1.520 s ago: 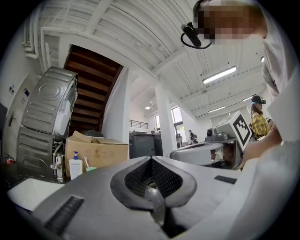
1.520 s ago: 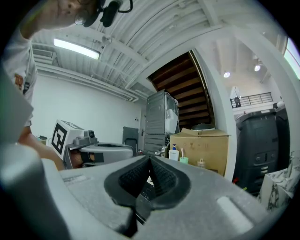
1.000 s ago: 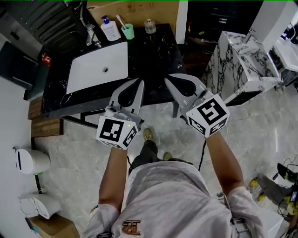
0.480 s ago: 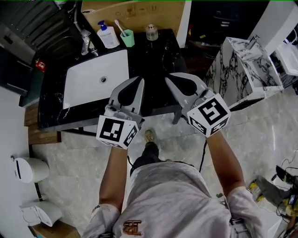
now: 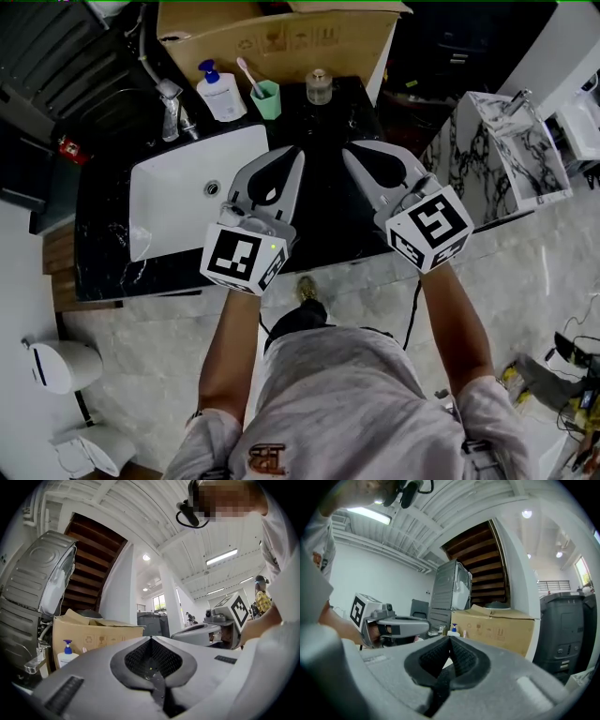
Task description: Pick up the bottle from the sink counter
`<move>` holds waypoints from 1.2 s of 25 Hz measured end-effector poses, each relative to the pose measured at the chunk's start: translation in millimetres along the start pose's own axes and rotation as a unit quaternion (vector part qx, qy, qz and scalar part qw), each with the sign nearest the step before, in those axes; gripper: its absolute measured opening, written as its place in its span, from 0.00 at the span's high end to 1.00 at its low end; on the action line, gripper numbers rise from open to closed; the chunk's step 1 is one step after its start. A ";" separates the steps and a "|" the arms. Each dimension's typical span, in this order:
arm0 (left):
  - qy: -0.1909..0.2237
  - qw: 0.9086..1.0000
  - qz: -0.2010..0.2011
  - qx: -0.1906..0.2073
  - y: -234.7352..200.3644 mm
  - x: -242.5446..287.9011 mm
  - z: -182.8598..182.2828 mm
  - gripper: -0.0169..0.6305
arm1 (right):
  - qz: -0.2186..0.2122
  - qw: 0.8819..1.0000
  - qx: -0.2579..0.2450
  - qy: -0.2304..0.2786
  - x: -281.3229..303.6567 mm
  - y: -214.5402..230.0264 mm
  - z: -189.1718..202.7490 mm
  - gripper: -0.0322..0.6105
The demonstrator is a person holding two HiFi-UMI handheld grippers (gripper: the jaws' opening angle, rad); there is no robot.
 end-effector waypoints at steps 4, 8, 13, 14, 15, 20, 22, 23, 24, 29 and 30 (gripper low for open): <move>0.000 1.000 0.009 -0.008 -30.4 16.5 4.0 0.97 | 0.012 1.000 0.000 -0.008 31.0 15.5 -0.5 0.95; -0.003 1.000 0.021 -0.015 -51.6 30.6 7.4 0.97 | 0.028 0.999 0.001 -0.016 57.6 28.9 2.1 0.95; -0.001 0.999 0.033 -0.023 -70.7 48.4 15.4 0.97 | 0.048 0.998 0.005 -0.030 78.5 45.6 7.0 0.95; -0.001 0.999 0.032 -0.025 -75.0 52.0 17.4 0.97 | 0.050 0.998 0.004 -0.034 81.9 49.1 8.4 0.95; -0.002 0.999 0.032 -0.027 -78.4 55.5 19.6 0.97 | 0.051 0.998 0.003 -0.038 84.9 52.8 10.2 0.95; -0.014 0.999 0.026 -0.035 -91.4 74.6 33.9 0.97 | 0.055 0.997 0.004 -0.057 98.6 74.9 21.9 0.95; -0.021 0.999 0.022 -0.034 -96.4 83.4 39.5 0.97 | 0.054 0.997 0.007 -0.062 103.6 84.1 28.2 0.95; -0.024 0.999 0.019 -0.032 -99.1 87.9 41.9 0.97 | 0.053 0.997 0.009 -0.064 106.2 89.0 31.6 0.95; -0.027 0.999 0.016 -0.031 -101.7 92.4 44.0 0.97 | 0.053 0.996 0.010 -0.066 108.9 94.3 35.0 0.95; -0.039 0.999 0.008 -0.028 -114.4 114.5 53.6 0.97 | 0.056 0.995 0.013 -0.080 125.1 121.3 50.1 0.95; -0.042 0.999 0.005 -0.029 -117.4 118.6 56.2 0.97 | 0.056 0.995 0.013 -0.083 128.9 125.8 53.2 0.95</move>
Point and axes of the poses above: the fingertips, and each gripper's own axes: x forward along the fingers, y to its right, z out of its underside, the point moved 2 cm from there along -x, backward along the fingers, and after that the axes turned 3 degrees about -z, right-handed, at the moved point
